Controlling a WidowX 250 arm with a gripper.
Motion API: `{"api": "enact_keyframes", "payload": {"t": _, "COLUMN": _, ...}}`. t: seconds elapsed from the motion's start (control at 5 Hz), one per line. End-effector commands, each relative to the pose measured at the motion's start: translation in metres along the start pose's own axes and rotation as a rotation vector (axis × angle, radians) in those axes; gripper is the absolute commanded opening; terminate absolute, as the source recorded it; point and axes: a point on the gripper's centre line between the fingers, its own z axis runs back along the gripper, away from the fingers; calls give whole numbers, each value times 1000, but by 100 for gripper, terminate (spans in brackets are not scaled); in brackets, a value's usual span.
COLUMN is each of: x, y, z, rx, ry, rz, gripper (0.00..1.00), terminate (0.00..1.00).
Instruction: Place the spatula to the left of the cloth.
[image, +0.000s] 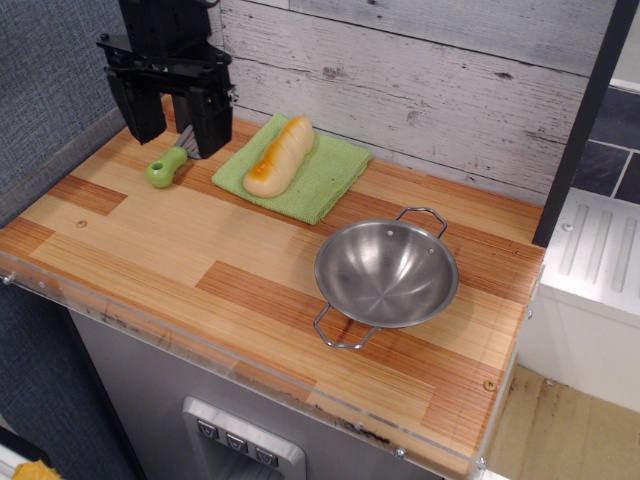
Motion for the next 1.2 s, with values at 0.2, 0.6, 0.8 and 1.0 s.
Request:
{"api": "enact_keyframes", "payload": {"t": 0.2, "x": -6, "y": -2, "z": 21, "rx": 79, "ry": -86, "rz": -6, "gripper": 100, "terminate": 0}}
{"api": "enact_keyframes", "payload": {"t": 0.6, "x": -11, "y": -8, "z": 22, "rx": 124, "ry": -125, "rz": 29, "gripper": 100, "terminate": 0}}
{"api": "enact_keyframes", "payload": {"t": 0.8, "x": -11, "y": -8, "z": 22, "rx": 124, "ry": -125, "rz": 29, "gripper": 100, "terminate": 0}}
{"api": "enact_keyframes", "payload": {"t": 1.0, "x": -11, "y": -8, "z": 22, "rx": 124, "ry": -125, "rz": 29, "gripper": 100, "terminate": 100}}
